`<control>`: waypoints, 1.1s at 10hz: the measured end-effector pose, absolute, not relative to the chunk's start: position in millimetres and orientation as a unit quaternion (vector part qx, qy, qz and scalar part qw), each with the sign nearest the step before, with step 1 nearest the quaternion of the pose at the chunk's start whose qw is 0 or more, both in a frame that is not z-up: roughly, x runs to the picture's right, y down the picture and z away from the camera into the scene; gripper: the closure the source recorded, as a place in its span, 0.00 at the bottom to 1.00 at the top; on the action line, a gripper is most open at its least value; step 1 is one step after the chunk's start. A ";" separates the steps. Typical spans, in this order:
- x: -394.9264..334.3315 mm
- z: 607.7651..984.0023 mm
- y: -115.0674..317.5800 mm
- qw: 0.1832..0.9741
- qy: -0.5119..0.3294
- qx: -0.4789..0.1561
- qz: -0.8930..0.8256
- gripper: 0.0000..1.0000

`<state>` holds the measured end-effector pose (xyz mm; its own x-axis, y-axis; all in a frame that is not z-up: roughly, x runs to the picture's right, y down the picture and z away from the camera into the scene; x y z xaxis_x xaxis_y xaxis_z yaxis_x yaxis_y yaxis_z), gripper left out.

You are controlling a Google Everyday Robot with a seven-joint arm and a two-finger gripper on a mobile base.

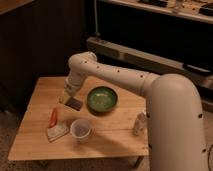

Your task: Place the eraser in the ceramic cup

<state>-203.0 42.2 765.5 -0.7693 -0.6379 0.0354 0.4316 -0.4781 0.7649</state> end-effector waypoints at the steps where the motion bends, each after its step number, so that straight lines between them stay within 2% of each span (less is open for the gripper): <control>1: -202.0 763.3 42.8 0.316 -0.403 0.133 -0.849 0.97; 11: -191.1 740.7 49.3 0.332 -0.401 0.186 -0.833 0.97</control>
<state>-191.1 49.3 740.7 -0.7102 -0.7026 -0.0436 0.4046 -0.4581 0.7915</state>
